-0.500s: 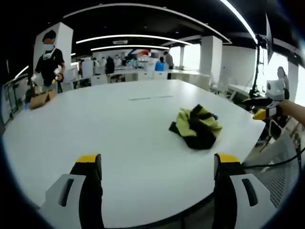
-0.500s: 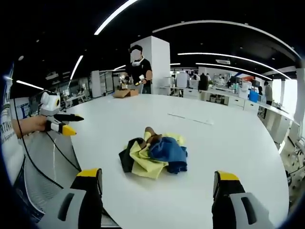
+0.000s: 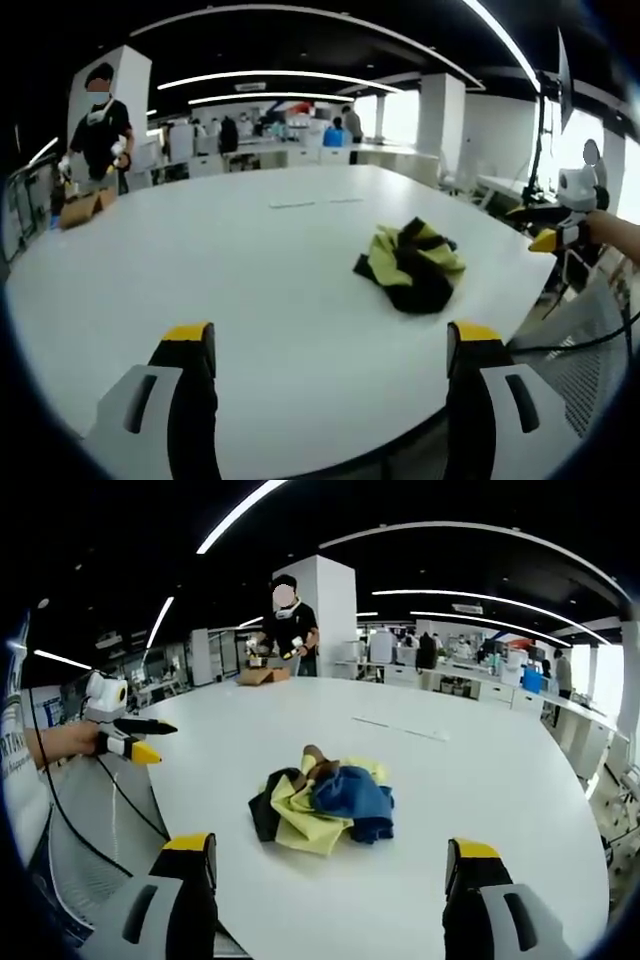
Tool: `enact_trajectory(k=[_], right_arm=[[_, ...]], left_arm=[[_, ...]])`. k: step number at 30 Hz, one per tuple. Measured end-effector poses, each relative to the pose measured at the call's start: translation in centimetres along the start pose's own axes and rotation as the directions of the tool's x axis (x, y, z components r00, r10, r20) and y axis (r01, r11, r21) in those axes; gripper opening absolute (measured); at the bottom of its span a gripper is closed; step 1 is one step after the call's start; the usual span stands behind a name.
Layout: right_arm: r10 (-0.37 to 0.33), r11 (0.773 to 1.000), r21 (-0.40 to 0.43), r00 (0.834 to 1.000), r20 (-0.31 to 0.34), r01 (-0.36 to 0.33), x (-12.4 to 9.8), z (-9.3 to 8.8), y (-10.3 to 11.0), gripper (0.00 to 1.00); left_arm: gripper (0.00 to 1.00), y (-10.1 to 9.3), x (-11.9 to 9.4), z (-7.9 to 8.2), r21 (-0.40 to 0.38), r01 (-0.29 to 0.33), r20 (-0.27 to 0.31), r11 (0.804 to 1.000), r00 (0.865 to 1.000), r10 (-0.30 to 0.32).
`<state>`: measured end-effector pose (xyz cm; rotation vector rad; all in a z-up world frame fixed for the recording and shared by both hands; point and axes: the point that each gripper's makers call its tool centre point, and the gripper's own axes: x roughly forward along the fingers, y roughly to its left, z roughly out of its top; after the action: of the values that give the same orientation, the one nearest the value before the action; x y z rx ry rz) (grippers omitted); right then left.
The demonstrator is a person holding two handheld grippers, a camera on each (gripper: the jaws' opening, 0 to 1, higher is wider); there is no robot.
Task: Fold the garment on the visible template until the final outline fits inside the template.
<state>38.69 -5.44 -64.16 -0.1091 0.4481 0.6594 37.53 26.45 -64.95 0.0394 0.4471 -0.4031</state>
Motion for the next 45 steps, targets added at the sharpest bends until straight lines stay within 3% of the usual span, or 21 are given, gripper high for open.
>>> enact_trajectory(k=[18, 25, 34, 45], right_arm=[[0.006, 1.000, 0.006, 1.000, -0.004, -0.006, 0.5, -0.2, 0.3, 0.91], [0.006, 1.000, -0.002, 1.000, -0.006, -0.006, 1.1, -0.3, 0.3, 0.87], [0.031, 0.999, -0.016, 1.000, -0.004, -0.031, 2.8, -0.1, 0.5, 0.75], [0.087, 0.996, -0.020, 0.996, -0.004, -0.087, 5.5, 0.3, 0.7, 0.60]], left_arm=[[0.87, -0.1, 0.3, 0.0, -0.005, 0.008, -0.006, 1.000, 1.000, -0.008], [0.84, -0.5, 1.2, 0.1, 0.002, 0.038, -0.002, 0.999, 0.999, -0.038], [0.72, -2.6, 3.0, 1.2, 0.027, 0.111, 0.022, 0.993, 0.993, -0.112], [0.58, -5.7, 5.3, 0.9, 0.050, 0.203, -0.006, 0.978, 0.979, -0.202]])
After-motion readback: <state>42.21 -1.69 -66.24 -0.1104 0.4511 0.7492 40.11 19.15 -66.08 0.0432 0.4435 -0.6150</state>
